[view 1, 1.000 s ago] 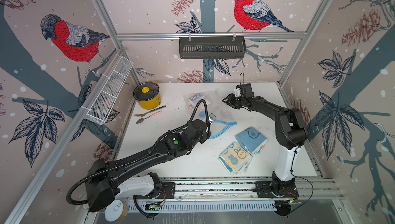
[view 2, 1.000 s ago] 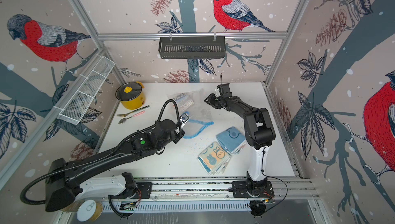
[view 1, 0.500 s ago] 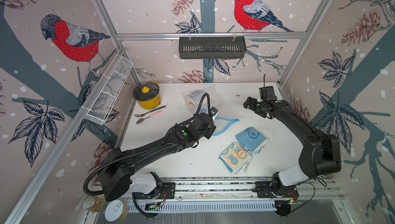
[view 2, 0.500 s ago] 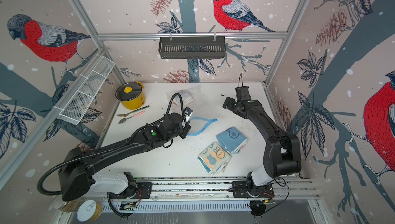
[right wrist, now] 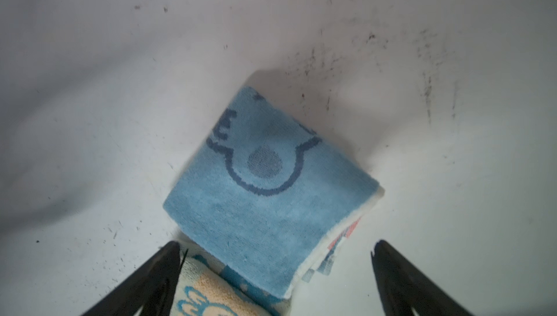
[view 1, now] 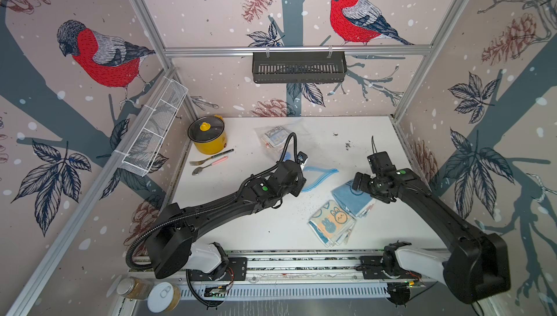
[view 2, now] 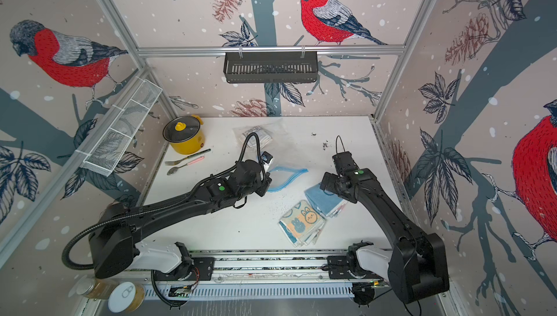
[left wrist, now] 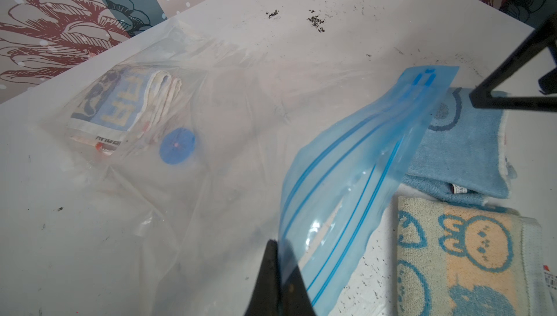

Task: Place the folded towel into the vacuum bag
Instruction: Move the towel to the center of the board.

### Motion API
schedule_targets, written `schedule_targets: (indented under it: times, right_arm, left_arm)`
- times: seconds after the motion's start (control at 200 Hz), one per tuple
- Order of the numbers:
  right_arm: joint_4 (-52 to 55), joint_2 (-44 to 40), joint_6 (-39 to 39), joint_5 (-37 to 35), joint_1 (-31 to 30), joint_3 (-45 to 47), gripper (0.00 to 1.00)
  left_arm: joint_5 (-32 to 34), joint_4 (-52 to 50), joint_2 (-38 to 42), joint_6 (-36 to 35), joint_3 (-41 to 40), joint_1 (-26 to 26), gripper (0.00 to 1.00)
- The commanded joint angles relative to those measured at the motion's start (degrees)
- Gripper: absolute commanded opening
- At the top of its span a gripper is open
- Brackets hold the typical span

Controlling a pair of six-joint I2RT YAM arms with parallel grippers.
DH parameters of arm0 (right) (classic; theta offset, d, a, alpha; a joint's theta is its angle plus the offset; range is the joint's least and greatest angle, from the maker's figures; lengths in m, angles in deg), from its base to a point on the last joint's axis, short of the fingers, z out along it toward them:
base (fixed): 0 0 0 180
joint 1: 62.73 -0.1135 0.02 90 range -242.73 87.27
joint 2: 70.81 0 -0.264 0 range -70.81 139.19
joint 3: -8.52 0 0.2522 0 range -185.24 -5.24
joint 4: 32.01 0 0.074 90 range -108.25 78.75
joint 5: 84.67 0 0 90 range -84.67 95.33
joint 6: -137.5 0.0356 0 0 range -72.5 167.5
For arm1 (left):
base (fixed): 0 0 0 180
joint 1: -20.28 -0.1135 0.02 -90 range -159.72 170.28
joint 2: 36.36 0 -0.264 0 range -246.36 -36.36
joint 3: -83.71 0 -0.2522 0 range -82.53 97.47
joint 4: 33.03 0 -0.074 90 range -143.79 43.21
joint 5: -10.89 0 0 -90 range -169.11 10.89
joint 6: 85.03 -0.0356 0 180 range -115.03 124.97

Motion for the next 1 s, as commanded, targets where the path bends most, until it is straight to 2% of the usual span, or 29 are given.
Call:
schedule_targets:
  times: [0.0, 0.125, 0.255, 0.415, 0.545, 0.655, 0.79, 0.99]
  right_arm:
    - [0.23, 1.06, 4.63, 2.22, -1.07, 2.60, 0.95]
    - [-2.94, 4.66, 6.78, 3.04, -1.08, 4.78, 0.90]
    - [-6.45, 8.35, 7.53, 2.07, -0.70, 4.87, 0.88]
    - [-9.56, 14.38, 6.60, 1.85, 1.68, 2.99, 0.88]
    - [-13.72, 17.55, 6.97, 5.06, 4.01, 0.91, 0.89]
    - [-15.74, 18.75, 7.29, 5.27, 5.15, -1.98, 0.93]
    - [-12.14, 18.15, 6.31, 2.50, 5.64, -6.03, 0.99]
    - [-8.83, 14.68, 7.85, 0.46, 5.86, -3.45, 0.99]
  left_arm:
    - [1.24, -0.41, 0.15, 2.16, 0.31, -0.18, 0.00]
    - [1.67, -1.23, 0.23, 3.06, 0.18, -0.16, 0.00]
    - [1.88, -1.41, 0.32, 3.36, 0.27, -0.16, 0.00]
    - [2.84, -1.41, 0.49, 3.36, 0.41, -0.18, 0.00]
    - [3.08, -1.06, 0.40, 3.38, 0.27, -0.35, 0.00]
    - [2.74, -0.79, -0.16, 3.52, 0.27, -0.64, 0.00]
    - [2.37, -1.06, -1.17, 3.55, 0.66, -0.64, 0.00]
    - [1.10, -1.22, -1.07, 4.12, 1.13, -0.70, 0.00]
